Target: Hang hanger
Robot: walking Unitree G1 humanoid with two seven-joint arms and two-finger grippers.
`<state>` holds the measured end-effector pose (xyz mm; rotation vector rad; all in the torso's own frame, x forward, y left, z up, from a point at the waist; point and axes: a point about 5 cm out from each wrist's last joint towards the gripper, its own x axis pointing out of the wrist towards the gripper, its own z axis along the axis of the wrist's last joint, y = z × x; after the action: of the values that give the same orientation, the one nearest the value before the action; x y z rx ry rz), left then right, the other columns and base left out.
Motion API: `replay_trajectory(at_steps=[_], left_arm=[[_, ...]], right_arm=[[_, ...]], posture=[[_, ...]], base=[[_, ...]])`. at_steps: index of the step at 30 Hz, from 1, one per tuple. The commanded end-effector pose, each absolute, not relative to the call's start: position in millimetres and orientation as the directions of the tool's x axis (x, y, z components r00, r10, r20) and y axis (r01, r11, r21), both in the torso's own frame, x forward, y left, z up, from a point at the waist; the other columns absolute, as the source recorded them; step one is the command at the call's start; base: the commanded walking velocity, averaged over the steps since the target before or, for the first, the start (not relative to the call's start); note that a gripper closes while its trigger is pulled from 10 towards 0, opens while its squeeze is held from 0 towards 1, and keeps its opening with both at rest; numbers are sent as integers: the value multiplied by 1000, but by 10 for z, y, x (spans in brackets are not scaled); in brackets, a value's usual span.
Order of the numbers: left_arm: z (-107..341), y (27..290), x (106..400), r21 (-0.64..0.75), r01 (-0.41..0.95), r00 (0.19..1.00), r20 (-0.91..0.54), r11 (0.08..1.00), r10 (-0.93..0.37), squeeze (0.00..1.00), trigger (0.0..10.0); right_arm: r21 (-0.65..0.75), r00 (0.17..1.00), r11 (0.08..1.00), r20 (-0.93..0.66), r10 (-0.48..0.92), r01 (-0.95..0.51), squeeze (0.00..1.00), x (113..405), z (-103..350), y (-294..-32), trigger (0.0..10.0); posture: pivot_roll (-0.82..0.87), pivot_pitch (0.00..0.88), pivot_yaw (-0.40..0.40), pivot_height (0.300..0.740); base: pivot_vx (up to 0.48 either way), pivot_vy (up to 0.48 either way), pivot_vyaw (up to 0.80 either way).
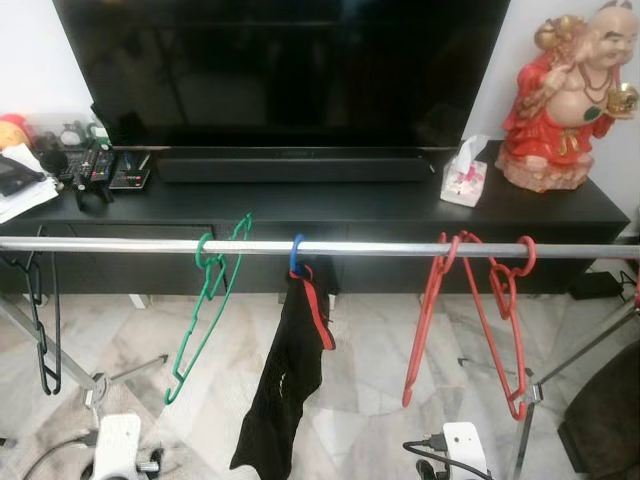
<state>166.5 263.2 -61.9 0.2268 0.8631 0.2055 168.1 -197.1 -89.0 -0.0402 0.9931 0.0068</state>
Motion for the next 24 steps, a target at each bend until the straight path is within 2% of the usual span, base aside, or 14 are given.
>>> replay_trajectory(at_steps=[1, 7, 24], left_arm=[[-683, 2531, 1645, 283, 0, 633, -742, 959, 219, 0, 10000], [-819, 2411, 1542, 259, 5, 577, -790, 966, 208, 0, 10000], [-845, 2286, 1608, 229, 21, 577, -798, 973, 176, 0, 10000]], right_arm=[[-29, 542, 999, -840, -14, -20, 0, 1662, -899, -1965, 10000], [-30, 542, 999, -840, -16, -18, 0, 1662, -900, -1961, 10000], [-28, 541, 1000, -841, -16, -13, 0, 1644, -909, -1953, 10000]], posture=[[-41, 0, -31, 740], [-49, 0, -31, 740], [-57, 0, -26, 740]], base=[[0, 0, 0], [0, 0, 0], [-14, 0, 0]])
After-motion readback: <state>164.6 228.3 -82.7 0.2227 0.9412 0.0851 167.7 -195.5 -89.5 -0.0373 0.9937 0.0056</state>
